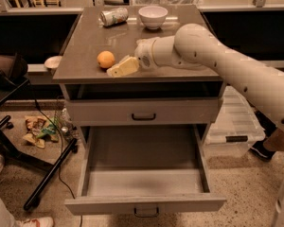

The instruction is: Place orange into middle drawer

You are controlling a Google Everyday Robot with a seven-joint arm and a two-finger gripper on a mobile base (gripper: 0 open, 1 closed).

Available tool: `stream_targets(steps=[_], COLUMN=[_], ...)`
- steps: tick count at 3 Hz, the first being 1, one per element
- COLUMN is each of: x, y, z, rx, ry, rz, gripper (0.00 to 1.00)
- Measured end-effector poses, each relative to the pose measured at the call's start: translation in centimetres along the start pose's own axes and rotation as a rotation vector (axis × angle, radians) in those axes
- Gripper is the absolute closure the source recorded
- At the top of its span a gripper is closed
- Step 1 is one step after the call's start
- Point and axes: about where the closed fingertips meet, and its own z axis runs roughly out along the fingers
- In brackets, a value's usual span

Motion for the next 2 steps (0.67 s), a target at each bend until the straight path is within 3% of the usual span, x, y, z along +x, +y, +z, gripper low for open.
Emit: stream_targets(steps=[2], x=[1.2], y=[-0.5], z=[2.7], rx=[-0.002], ry=[-0.041], rz=[0.027], gripper=[0.00])
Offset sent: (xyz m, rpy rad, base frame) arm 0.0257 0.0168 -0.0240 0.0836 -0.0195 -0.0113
